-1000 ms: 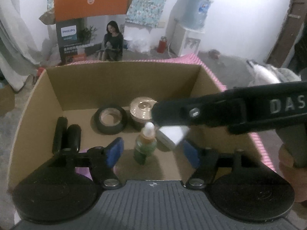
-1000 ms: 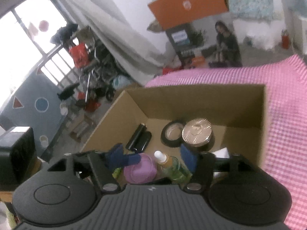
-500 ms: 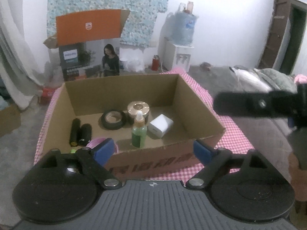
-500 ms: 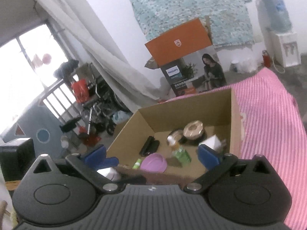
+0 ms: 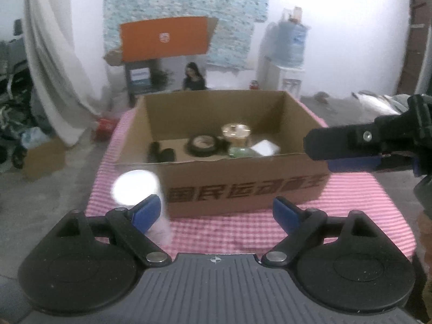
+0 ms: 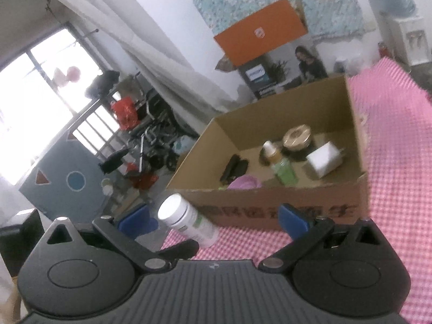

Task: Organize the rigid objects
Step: 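Return the right tool to the table and grasp the white supplement bottle, then lift the white supplement bottle off the table with the right tool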

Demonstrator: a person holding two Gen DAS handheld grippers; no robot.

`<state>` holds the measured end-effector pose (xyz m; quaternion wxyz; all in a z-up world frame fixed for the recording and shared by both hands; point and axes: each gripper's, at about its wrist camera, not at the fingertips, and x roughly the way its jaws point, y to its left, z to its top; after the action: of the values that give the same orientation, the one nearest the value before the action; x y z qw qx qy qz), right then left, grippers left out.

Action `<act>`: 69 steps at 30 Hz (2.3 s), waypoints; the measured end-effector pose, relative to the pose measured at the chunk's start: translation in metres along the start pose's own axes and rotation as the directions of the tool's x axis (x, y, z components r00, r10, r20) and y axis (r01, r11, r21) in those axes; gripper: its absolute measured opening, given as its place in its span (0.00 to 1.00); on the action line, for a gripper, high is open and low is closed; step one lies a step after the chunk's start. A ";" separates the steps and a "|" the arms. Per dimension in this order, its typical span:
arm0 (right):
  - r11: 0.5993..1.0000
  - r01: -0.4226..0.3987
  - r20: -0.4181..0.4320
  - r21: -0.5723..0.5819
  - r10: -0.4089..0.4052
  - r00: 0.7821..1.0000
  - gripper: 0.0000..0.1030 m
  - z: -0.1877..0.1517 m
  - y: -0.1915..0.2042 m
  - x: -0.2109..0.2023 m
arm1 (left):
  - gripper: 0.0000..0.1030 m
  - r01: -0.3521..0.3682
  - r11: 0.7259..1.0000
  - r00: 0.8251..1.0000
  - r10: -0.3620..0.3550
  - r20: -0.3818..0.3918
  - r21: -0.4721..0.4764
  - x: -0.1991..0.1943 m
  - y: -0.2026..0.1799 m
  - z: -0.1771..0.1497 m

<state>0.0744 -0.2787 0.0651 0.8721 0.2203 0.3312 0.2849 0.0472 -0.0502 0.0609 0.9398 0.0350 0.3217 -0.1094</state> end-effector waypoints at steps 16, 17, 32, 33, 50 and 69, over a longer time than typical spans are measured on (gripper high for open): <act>0.998 -0.062 -0.151 0.014 0.064 0.986 1.00 -0.007 0.017 0.067 | 0.88 -0.174 0.984 0.985 0.173 -0.014 -0.046 0.028 0.043 -0.016; 0.997 -0.068 -0.154 0.019 0.070 0.986 1.00 -0.007 0.018 0.071 | 0.88 -0.182 0.982 0.983 0.181 -0.017 -0.047 0.031 0.046 -0.017; 0.978 -0.156 -0.179 0.136 0.179 0.967 0.60 -0.003 0.018 0.143 | 0.61 -0.134 0.981 0.991 0.129 -0.044 -0.143 0.057 0.069 -0.019; 0.978 -0.158 -0.177 0.134 0.181 0.967 0.58 -0.003 0.018 0.144 | 0.56 -0.133 0.981 0.991 0.128 -0.045 -0.143 0.057 0.068 -0.019; 0.982 -0.103 -0.140 0.161 0.126 0.982 0.45 -0.016 -0.006 0.097 | 0.52 -0.002 0.999 0.998 -0.002 -0.067 -0.052 0.051 0.012 -0.019; 0.976 0.002 -0.056 0.217 0.010 0.998 0.47 -0.034 -0.049 0.026 | 0.53 0.159 0.983 0.981 -0.146 -0.131 0.092 0.063 -0.057 -0.016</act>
<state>0.0835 -0.2923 0.0018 0.8326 0.3067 0.3844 0.2548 0.0728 -0.1149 0.0098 0.9038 0.0650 0.3752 -0.1951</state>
